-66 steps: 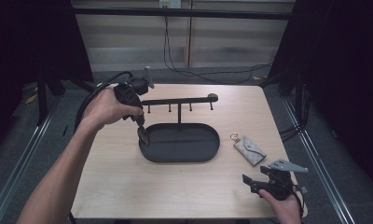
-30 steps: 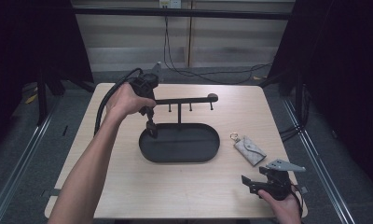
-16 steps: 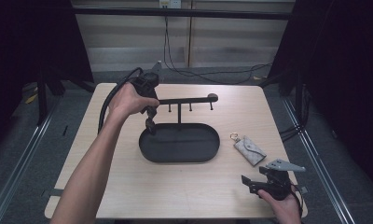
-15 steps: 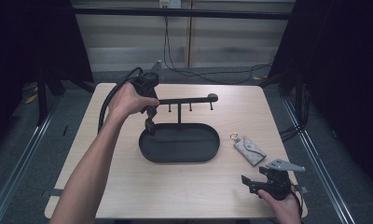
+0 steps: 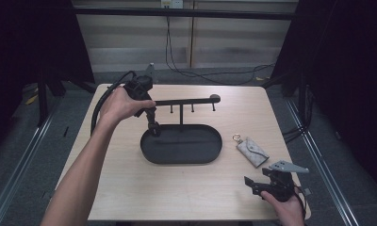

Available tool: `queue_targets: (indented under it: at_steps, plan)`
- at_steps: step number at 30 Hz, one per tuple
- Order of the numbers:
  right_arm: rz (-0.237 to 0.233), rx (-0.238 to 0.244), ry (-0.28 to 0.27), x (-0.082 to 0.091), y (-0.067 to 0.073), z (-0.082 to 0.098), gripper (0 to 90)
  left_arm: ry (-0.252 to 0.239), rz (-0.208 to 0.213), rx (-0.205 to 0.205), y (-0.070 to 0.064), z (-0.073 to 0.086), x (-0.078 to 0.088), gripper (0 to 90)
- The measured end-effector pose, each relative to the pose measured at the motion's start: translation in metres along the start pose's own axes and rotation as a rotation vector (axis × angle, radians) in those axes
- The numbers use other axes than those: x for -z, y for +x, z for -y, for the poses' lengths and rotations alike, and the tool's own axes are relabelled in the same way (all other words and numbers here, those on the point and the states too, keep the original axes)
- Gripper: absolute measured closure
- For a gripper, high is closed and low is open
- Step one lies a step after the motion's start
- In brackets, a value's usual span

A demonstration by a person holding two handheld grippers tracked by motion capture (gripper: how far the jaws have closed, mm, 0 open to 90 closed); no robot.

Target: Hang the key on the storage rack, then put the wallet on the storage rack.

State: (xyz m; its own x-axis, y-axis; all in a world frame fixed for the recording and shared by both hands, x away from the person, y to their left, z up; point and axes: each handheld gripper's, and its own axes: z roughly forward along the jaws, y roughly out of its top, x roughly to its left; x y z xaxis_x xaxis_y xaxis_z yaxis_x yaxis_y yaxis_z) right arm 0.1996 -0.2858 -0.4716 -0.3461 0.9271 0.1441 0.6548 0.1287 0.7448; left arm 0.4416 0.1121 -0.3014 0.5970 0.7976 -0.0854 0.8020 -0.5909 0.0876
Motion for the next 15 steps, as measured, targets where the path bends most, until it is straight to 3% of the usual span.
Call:
queue_targets:
  at_steps: [3,9,15]
  plan:
    - [0.001,0.001,0.002,0.000,0.000,0.000,17.6,-0.003,0.008,-0.006,0.000,0.004,0.001,35.3]
    - [0.001,-0.006,0.000,0.000,-0.001,0.000,17.6,-0.030,0.015,-0.058,0.004,0.019,0.000,31.6]
    - [0.007,-0.024,0.001,-0.002,-0.002,-0.001,17.6,-0.077,0.042,-0.062,0.010,0.033,-0.001,24.0]
